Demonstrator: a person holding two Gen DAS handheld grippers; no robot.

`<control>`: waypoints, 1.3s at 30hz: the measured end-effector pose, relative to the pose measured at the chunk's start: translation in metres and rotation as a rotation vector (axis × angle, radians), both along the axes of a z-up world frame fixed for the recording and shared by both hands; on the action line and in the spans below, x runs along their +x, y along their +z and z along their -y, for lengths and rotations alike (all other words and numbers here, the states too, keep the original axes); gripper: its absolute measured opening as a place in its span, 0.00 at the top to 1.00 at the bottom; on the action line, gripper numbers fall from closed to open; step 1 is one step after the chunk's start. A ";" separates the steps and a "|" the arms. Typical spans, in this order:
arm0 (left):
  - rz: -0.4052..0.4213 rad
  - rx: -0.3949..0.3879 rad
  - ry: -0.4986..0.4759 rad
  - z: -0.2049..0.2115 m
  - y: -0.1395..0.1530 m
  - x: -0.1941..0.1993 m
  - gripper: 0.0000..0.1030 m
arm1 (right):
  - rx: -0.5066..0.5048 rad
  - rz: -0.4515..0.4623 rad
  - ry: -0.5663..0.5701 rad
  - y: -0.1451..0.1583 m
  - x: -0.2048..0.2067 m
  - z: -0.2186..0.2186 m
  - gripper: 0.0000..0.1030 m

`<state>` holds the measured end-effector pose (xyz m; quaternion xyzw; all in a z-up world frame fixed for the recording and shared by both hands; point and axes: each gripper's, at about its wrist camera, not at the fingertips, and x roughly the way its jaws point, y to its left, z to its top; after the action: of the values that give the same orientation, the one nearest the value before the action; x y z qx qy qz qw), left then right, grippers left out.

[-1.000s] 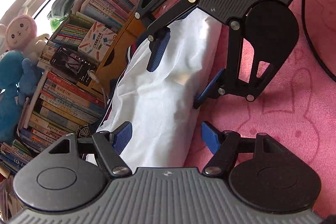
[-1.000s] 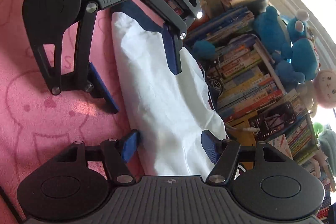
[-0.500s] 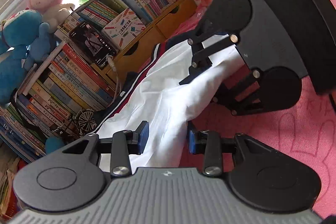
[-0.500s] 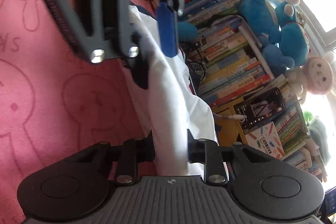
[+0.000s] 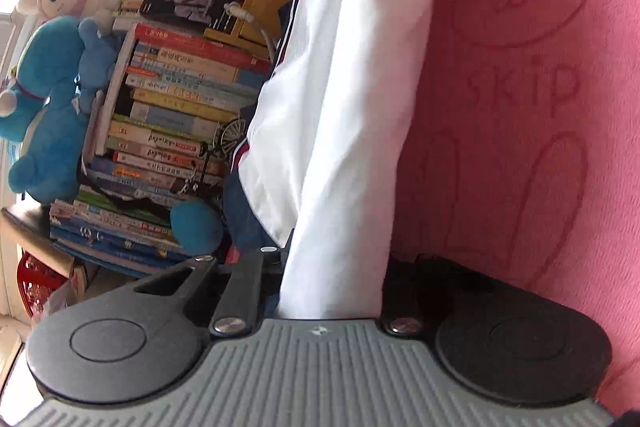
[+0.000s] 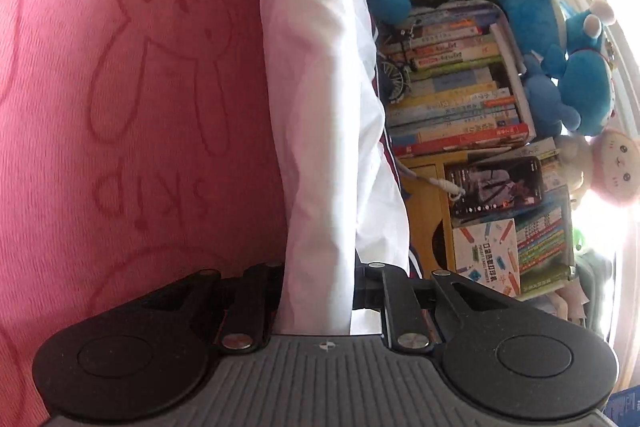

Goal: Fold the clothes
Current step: 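Carry the lifted jacket bundle with both grippers across the bedspread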

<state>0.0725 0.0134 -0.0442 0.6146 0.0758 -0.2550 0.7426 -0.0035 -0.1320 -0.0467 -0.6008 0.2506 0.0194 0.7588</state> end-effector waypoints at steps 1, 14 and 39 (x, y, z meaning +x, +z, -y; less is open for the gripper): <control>-0.002 -0.004 0.017 -0.003 0.000 0.003 0.88 | -0.012 -0.001 0.004 -0.001 -0.001 0.001 0.82; 0.010 -0.051 0.060 -0.008 -0.003 0.011 0.99 | -0.109 -0.021 -0.058 -0.014 -0.017 0.039 0.87; -0.026 0.004 -0.031 -0.081 0.029 -0.123 0.92 | -0.219 0.067 0.078 0.009 -0.191 -0.001 0.91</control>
<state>-0.0505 0.0946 -0.0155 0.6137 0.0764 -0.2744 0.7364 -0.1948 -0.1312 -0.0380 -0.6899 0.2020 0.0015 0.6951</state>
